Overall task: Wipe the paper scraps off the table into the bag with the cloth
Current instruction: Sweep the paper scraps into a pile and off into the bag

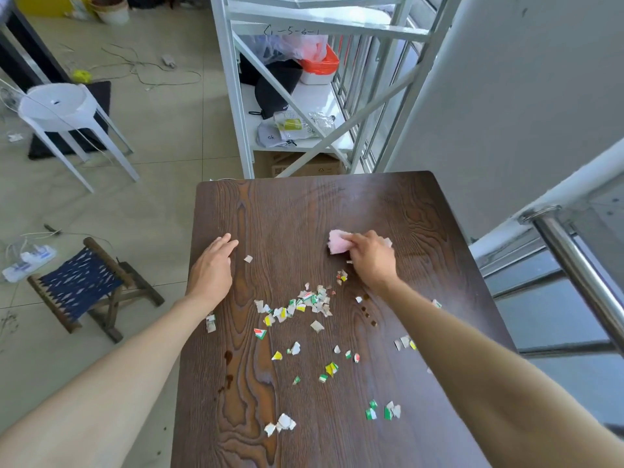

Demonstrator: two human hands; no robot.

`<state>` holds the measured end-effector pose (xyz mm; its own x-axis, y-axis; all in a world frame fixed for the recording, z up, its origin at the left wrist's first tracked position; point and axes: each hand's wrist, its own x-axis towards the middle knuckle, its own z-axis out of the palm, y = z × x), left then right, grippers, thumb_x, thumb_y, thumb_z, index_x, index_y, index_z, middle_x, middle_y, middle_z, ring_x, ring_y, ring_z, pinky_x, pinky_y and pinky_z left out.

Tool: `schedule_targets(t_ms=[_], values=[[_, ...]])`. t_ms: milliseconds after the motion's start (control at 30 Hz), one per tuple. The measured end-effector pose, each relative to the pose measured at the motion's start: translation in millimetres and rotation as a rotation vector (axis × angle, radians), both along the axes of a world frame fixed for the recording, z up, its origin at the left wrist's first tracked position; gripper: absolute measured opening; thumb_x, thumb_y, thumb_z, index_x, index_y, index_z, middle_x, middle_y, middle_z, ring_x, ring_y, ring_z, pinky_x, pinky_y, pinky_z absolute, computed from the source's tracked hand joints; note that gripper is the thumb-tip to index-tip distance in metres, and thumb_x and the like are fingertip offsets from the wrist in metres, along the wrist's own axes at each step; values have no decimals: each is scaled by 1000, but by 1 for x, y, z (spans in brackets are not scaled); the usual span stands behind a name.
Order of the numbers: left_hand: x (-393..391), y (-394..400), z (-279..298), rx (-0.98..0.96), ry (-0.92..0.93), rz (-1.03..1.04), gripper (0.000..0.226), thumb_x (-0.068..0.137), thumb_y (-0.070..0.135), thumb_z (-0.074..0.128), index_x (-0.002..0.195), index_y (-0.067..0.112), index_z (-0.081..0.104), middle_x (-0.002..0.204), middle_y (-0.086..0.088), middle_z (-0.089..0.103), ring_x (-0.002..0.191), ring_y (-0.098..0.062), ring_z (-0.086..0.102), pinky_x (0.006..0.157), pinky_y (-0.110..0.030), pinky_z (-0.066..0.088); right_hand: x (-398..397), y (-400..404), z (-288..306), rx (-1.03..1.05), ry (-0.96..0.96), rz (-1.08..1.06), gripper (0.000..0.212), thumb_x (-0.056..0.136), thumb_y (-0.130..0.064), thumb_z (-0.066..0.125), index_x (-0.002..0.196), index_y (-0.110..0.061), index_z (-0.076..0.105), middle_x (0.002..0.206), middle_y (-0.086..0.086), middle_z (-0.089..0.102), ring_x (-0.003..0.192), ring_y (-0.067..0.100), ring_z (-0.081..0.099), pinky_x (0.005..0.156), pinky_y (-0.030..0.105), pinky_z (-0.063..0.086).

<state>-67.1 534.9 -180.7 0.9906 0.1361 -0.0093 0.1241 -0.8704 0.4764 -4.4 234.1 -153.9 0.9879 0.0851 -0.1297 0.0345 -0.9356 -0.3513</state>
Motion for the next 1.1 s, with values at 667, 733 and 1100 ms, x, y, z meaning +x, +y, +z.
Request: schedule_targets(t_ms=[667,733,1100], values=[[17,-87,23,-52,-1,-296,39,95,7,46,132,17,52,148,-2,41,138,-20,33,112,-38,28,-26,-99,52,177,-139,-106,41,86,-30,42,114,-14,68,104,14,59,93,31,62,79,33,46],[21,-101,20,-53,4,-324,39,94,8,47,131,17,54,146,-2,43,136,-22,37,111,-38,30,-21,-129,41,73,-141,-187,30,93,-24,48,114,-17,67,103,15,58,94,33,61,80,35,47],[17,-117,2,-28,-23,-285,41,93,-3,41,129,9,55,145,-7,45,137,-24,36,112,-38,30,-83,-57,-16,-28,-89,-295,29,94,-17,39,120,-18,54,96,17,55,83,40,59,68,40,39]])
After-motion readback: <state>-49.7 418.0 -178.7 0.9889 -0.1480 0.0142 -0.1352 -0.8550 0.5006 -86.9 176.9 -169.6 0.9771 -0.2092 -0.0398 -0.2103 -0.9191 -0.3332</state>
